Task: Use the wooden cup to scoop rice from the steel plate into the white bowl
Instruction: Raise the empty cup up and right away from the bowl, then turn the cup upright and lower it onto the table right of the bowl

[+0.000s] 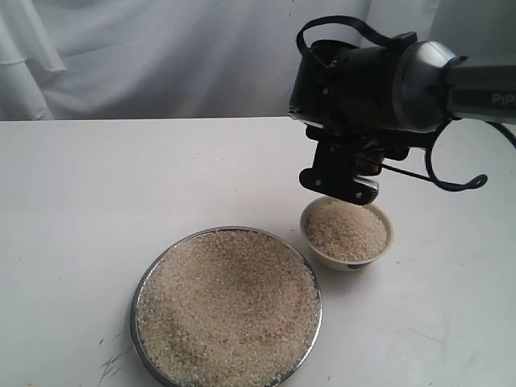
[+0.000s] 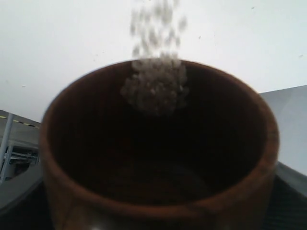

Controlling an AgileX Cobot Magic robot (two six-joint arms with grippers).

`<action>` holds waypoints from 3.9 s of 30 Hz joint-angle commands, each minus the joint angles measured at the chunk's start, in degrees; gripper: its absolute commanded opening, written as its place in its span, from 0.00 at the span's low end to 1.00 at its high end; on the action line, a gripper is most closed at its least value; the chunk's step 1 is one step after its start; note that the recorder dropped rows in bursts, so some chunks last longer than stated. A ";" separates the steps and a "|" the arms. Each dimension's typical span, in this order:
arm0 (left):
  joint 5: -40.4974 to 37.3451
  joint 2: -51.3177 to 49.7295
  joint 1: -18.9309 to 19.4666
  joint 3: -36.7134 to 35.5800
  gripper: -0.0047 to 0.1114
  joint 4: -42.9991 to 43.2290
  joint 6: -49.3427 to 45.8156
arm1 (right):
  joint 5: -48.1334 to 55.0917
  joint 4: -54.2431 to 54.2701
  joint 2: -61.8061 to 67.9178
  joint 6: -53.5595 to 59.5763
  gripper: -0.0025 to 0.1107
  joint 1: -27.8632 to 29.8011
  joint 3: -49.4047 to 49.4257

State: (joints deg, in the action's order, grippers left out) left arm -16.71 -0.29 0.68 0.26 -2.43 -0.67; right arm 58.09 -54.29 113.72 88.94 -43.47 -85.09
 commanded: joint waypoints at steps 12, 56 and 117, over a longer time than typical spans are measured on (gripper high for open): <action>0.36 0.29 -0.09 -0.26 0.04 -0.04 0.18 | 3.49 -11.68 -1.36 -4.68 0.02 -3.44 4.52; 0.36 0.29 -0.09 -0.26 0.04 -0.04 0.18 | -23.98 154.24 3.92 32.29 0.02 36.75 1.31; 0.36 0.29 -0.09 -0.26 0.04 -0.04 0.18 | -122.87 2.68 -10.37 -108.61 0.02 40.85 37.13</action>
State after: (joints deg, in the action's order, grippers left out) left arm -16.71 -0.29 0.68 0.26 -2.43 -0.67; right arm -60.28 -47.73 106.95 -21.03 -4.31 -52.11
